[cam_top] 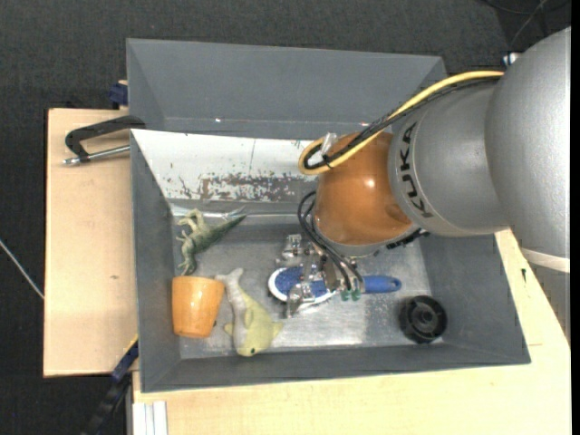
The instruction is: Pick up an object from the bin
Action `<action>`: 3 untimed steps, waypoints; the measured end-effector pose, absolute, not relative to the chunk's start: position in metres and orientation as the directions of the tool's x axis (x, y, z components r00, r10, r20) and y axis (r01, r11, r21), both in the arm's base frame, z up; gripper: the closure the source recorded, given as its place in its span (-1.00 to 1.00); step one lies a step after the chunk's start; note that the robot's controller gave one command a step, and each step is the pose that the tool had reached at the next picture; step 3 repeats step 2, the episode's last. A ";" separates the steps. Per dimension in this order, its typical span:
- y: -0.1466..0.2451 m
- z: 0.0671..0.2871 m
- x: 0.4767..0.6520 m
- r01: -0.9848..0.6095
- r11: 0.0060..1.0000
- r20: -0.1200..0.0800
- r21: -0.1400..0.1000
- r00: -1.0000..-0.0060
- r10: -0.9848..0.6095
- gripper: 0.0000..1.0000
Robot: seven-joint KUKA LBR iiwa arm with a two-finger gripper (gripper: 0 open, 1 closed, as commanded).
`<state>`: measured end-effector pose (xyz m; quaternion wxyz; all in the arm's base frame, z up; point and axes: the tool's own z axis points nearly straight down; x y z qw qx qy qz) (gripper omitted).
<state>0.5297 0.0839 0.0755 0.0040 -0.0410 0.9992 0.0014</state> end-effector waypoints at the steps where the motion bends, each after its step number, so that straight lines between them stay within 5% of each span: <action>1: 0.079 0.192 0.533 -0.289 0.957 -0.012 -0.001 -0.957 -0.289 1.00; 2: 0.105 0.259 0.545 -0.559 0.829 -0.011 -0.002 -0.829 -0.559 1.00; 3: 0.105 0.259 0.545 -0.559 0.829 -0.011 -0.002 -0.829 -0.559 1.00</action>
Offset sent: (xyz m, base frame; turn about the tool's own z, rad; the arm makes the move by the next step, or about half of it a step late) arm 0.0012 -0.0064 0.1127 -0.2104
